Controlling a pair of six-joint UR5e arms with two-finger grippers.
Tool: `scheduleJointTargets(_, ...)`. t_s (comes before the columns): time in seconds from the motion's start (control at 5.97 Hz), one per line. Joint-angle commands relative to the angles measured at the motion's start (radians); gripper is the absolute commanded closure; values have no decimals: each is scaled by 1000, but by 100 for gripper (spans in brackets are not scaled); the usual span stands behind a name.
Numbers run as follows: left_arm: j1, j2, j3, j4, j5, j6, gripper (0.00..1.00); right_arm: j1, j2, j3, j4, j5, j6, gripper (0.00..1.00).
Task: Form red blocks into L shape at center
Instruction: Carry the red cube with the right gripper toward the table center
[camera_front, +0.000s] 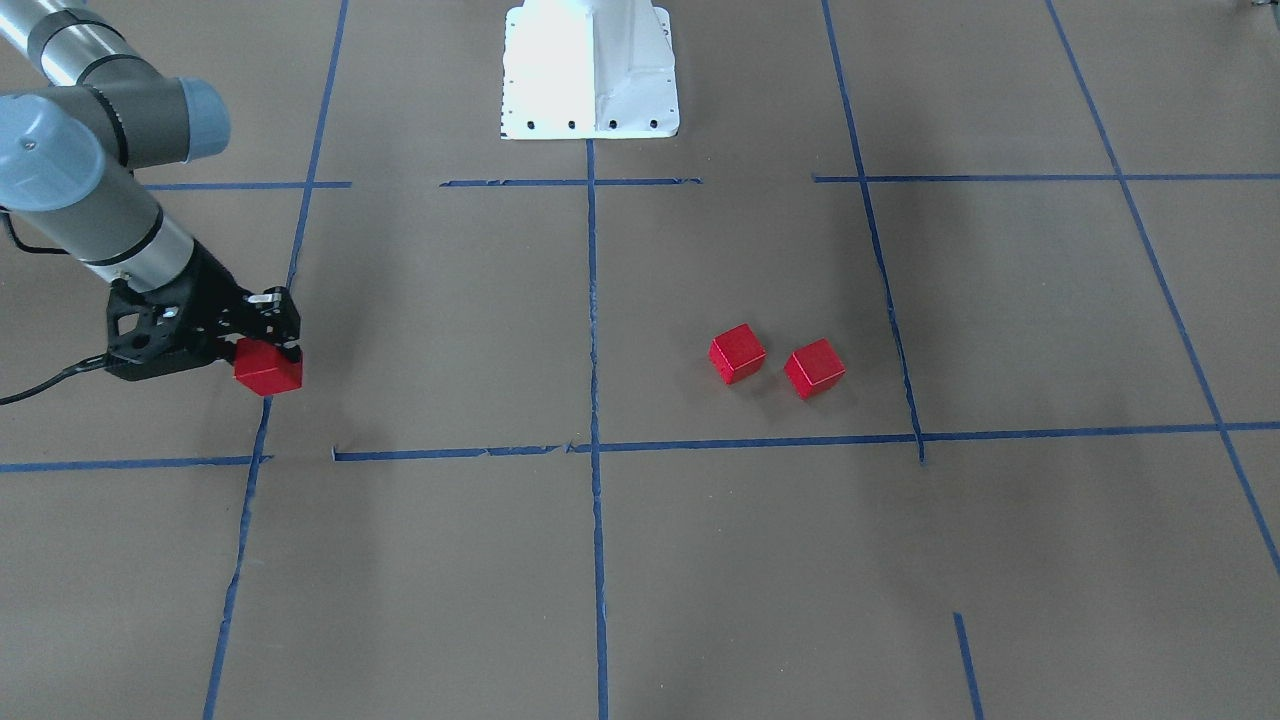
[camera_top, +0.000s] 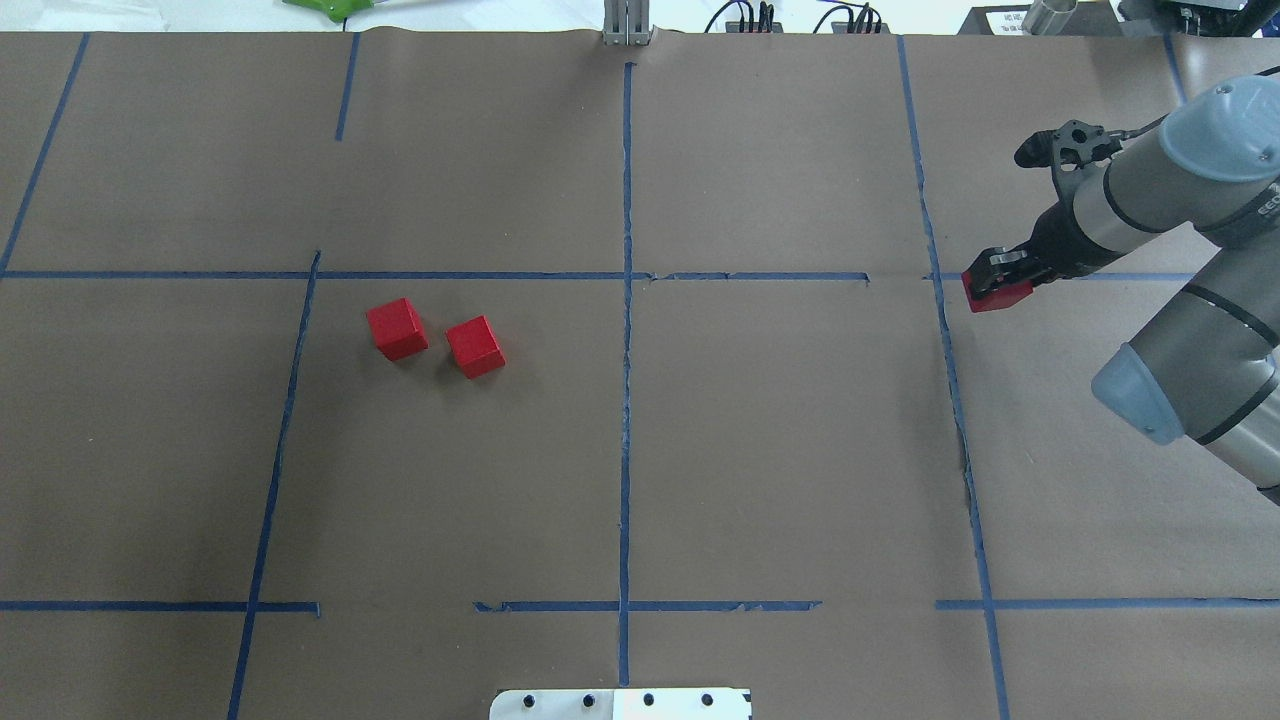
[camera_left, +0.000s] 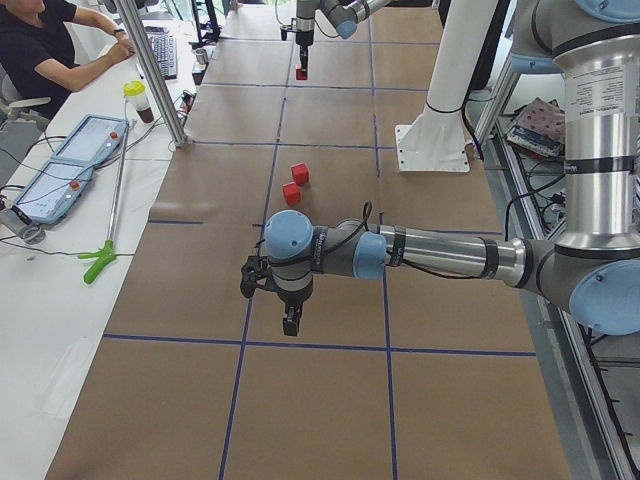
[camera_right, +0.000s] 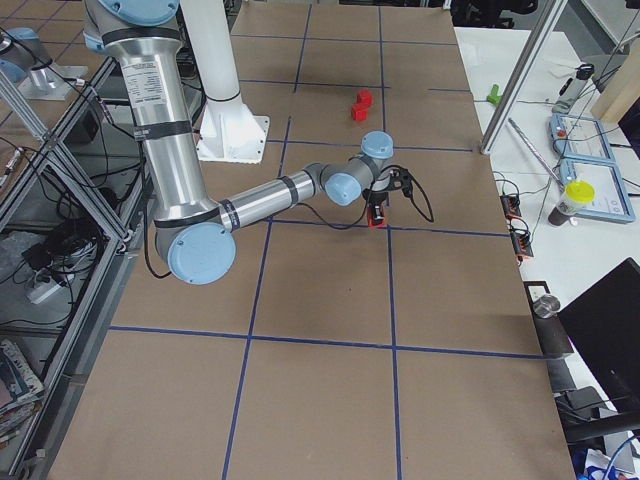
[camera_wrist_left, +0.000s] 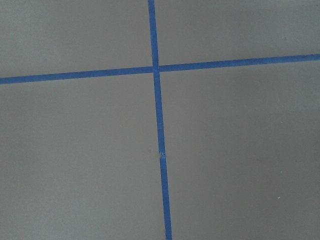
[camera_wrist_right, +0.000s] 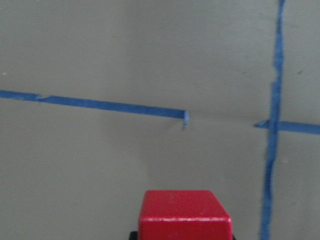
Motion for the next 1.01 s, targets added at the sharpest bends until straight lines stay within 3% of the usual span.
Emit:
scheduleJointTargets(0.0,-1,0,-6,-3,-1,1,0,-151,105,27,-1,-5,269,100)
scheduleJointTargets(0.17,0,0,-9,-4,-3,1,0,-253,171,19,-3,-104,414,100)
scheduleJointTargets(0.34,0,0,-9,-4,-3,1,0,-327,229,15,-67,-183,445,100)
scheduleJointTargets(0.5,-1,0,-10,-3,-4,-1,0,-362,323,13,-222,-188,456,100)
scheduleJointTargets(0.84,-1,0,-10,-3,-5,-1,0,-409,413,-71,-277,-257,483,100)
